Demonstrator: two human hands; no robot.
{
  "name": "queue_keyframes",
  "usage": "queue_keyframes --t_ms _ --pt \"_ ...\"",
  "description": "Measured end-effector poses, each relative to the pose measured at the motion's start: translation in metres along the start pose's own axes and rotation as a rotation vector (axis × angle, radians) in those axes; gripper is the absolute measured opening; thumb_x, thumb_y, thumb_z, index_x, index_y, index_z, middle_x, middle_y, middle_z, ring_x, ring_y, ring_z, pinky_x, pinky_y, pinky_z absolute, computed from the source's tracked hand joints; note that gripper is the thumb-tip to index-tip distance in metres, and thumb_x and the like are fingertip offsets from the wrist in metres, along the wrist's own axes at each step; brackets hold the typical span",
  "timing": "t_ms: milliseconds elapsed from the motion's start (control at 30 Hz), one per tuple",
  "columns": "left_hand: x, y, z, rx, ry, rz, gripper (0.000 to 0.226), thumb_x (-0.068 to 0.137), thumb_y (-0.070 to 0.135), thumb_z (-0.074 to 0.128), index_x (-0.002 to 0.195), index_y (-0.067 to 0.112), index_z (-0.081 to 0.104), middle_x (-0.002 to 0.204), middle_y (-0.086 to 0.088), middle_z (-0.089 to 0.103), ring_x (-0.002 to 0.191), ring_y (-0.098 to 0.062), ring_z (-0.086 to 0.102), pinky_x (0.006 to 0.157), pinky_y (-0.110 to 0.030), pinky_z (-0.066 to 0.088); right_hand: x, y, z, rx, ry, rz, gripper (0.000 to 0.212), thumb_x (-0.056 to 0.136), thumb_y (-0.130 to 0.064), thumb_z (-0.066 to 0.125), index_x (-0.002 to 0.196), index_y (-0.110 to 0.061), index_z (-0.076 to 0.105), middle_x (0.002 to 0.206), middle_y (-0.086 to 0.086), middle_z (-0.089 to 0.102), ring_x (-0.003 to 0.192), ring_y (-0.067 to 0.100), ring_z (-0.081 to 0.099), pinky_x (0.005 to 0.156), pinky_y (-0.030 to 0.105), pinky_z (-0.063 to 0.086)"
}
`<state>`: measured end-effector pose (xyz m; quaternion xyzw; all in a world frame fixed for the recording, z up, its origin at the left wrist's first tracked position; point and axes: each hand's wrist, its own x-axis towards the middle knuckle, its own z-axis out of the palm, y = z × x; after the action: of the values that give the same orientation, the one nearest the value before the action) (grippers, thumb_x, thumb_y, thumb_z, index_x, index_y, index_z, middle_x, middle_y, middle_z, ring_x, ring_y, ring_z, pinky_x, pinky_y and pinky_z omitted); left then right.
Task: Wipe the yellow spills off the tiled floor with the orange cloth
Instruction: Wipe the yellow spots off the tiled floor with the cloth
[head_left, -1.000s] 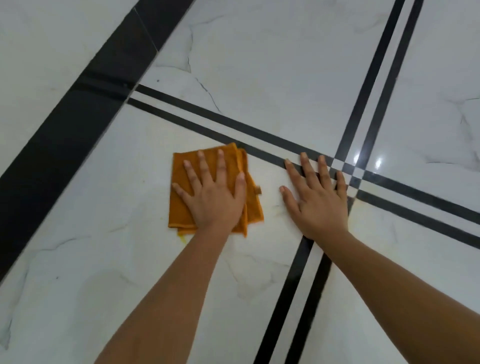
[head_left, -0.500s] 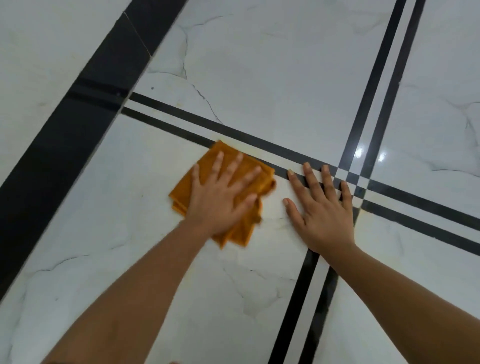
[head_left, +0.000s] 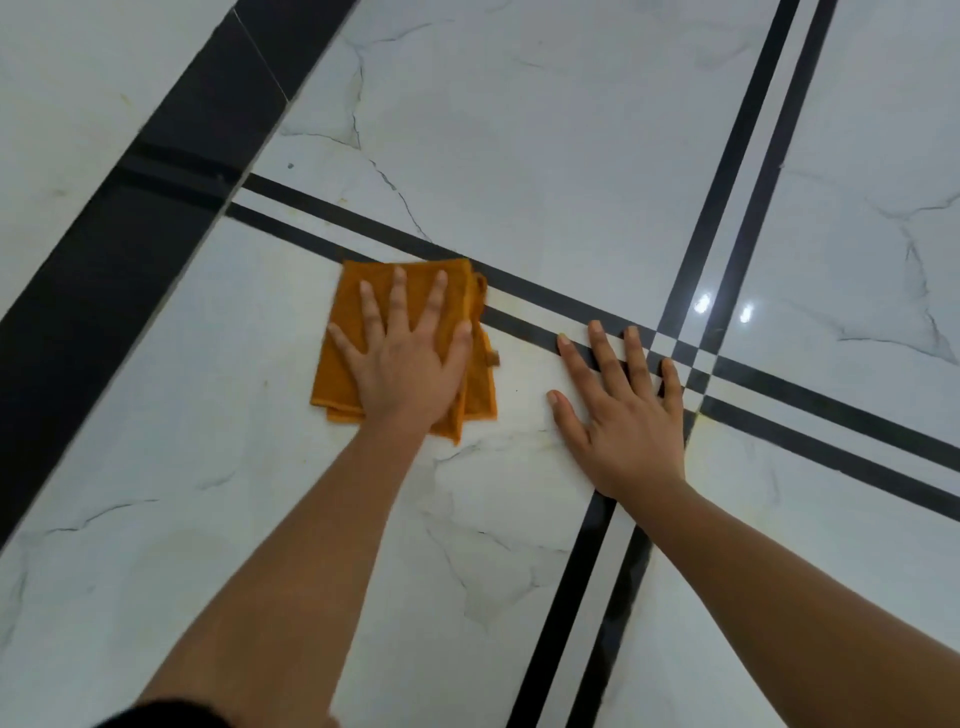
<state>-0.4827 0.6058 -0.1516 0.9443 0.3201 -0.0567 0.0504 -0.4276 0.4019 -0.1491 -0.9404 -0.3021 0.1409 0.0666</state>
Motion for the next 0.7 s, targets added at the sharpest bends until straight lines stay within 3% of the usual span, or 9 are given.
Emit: queue_keyframes --t_ms 100,133,167,300,367,500,533,633,700 --pt "-0.057 -0.018 0.008 0.058 -0.003 0.416 0.059 0.088 0.065 0.008 0.143 0.046 -0.001 0.156 -0.001 0.015 0.142 -0.033 0.009 0.106 -0.067 0.009 -0.001 0.001 0.0 -0.005 0.001 -0.002 0.059 0.087 -0.062 -0.001 0.142 -0.044 -0.013 0.151 -0.013 -0.02 0.139 0.014 -0.023 0.112 0.043 -0.016" --pt "-0.056 -0.032 0.007 0.049 -0.013 0.475 0.058 0.088 0.065 0.01 0.143 0.048 0.001 0.155 -0.001 0.018 0.142 -0.033 0.011 0.105 -0.067 0.012 -0.001 0.001 0.0 -0.006 0.004 -0.002 0.06 0.087 -0.062 -0.001 0.143 -0.044 -0.012 0.152 -0.013 -0.018 0.14 0.014 -0.023 0.112 0.043 -0.016" --pt "-0.048 -0.043 0.006 0.041 -0.012 0.45 0.058 0.087 0.066 0.01 0.142 0.049 0.001 0.155 0.0 0.017 0.142 -0.032 0.011 0.106 -0.067 0.012 -0.001 0.0 0.001 -0.013 0.005 -0.004 0.06 0.087 -0.062 -0.002 0.144 -0.044 -0.01 0.154 -0.012 -0.016 0.141 0.015 -0.021 0.112 0.044 -0.015" --pt "-0.053 -0.042 0.006 -0.051 0.029 -0.107 0.066 0.082 0.069 0.008 0.144 0.045 0.007 0.157 -0.001 0.009 0.143 -0.032 0.001 0.108 -0.065 0.003 -0.001 0.002 0.0 -0.029 0.006 0.009 0.063 0.085 -0.062 -0.003 0.145 -0.042 -0.006 0.157 -0.009 -0.008 0.144 0.018 -0.014 0.114 0.046 -0.01" --pt "-0.097 -0.032 0.009 -0.048 0.032 -0.075 0.065 0.084 0.067 0.012 0.144 0.043 0.014 0.156 -0.003 0.016 0.142 -0.036 0.008 0.105 -0.067 0.007 -0.004 -0.003 -0.003 0.033 -0.008 0.016 0.064 0.086 -0.062 0.001 0.146 -0.04 -0.003 0.158 -0.007 -0.006 0.144 0.018 -0.013 0.115 0.046 -0.009" --pt "-0.145 -0.058 0.012 0.042 -0.024 0.238 0.061 0.086 0.066 0.016 0.143 0.044 0.017 0.153 -0.003 0.024 0.14 -0.035 0.02 0.102 -0.067 0.016 -0.035 -0.028 0.001 0.097 -0.032 -0.035 0.066 0.083 -0.063 -0.003 0.145 -0.04 -0.007 0.158 -0.007 -0.008 0.143 0.015 -0.015 0.113 0.041 -0.011" --pt "-0.136 -0.064 0.01 0.017 -0.019 0.183 0.062 0.085 0.067 0.017 0.143 0.046 0.012 0.155 -0.001 0.02 0.141 -0.033 0.016 0.103 -0.066 0.014 -0.046 -0.031 0.003 0.102 -0.041 -0.036 0.068 0.081 -0.064 -0.006 0.145 -0.04 -0.008 0.157 -0.007 -0.008 0.143 0.014 -0.015 0.114 0.04 -0.012" --pt "-0.116 -0.066 0.006 -0.057 -0.009 -0.225 0.065 0.085 0.07 0.012 0.143 0.045 0.0 0.157 0.0 0.005 0.143 -0.031 -0.002 0.108 -0.064 0.002 -0.072 -0.028 0.008 0.104 -0.057 -0.012 0.072 0.079 -0.063 -0.009 0.146 -0.038 -0.003 0.158 -0.008 -0.004 0.144 0.014 -0.012 0.114 0.039 -0.01" --pt "-0.136 -0.047 0.007 -0.054 -0.018 -0.266 0.067 0.083 0.07 0.006 0.144 0.043 -0.002 0.157 -0.001 0.003 0.143 -0.033 -0.004 0.108 -0.064 0.001 -0.083 -0.024 0.007 0.11 -0.047 -0.015 0.074 0.08 -0.062 -0.008 0.148 -0.035 0.003 0.158 -0.006 0.002 0.145 0.014 -0.009 0.115 0.038 -0.008"
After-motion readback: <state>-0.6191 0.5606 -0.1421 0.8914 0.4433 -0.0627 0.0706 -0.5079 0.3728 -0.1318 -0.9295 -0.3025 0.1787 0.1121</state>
